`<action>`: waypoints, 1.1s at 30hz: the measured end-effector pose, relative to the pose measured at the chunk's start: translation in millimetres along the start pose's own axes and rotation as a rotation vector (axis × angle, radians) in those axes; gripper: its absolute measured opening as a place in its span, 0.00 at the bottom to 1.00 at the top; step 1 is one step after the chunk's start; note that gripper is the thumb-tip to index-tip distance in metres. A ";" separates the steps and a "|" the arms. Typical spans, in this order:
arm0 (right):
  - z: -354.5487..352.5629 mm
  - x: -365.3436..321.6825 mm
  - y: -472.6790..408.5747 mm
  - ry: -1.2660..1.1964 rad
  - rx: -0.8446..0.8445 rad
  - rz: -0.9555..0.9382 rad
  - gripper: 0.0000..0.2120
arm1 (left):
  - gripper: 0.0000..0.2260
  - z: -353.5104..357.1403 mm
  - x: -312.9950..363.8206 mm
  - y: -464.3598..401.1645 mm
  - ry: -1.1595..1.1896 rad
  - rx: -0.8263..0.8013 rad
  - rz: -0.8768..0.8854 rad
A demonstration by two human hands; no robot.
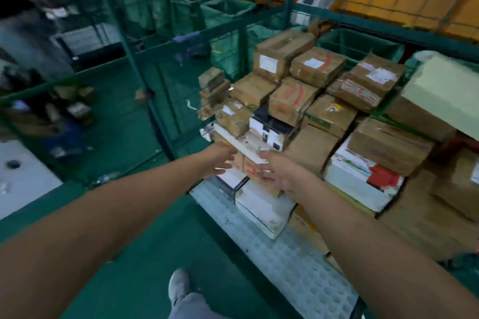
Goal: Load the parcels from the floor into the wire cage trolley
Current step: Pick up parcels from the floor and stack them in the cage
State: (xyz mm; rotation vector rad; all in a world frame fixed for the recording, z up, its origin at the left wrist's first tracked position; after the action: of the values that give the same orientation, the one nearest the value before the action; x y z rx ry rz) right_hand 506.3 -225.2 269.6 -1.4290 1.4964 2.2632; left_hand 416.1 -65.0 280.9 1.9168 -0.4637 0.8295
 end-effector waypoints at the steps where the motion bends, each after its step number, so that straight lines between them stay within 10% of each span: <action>1: 18.6 -0.4 -3.9 0.025 -0.032 0.001 0.15 | 0.11 -15.2 -11.1 2.7 0.017 0.027 -0.003; 33: 631.7 137.0 -42.3 0.793 -0.527 0.133 0.16 | 0.14 -486.0 -452.5 134.8 0.617 0.481 -0.328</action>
State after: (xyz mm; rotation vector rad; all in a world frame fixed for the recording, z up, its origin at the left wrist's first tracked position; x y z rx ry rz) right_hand 39.9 218.7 198.8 -2.6871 1.1577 2.4068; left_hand -154.4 289.2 190.0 1.9452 0.4496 1.3199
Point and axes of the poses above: each hand's wrist, its own y-axis away from the middle knuckle, its own z-axis out of the palm, x = y × z, the point moved 2 cm from there along -y, towards the middle knuckle, and after that the axes turned 3 degrees about -y, right-handed, at the moved point
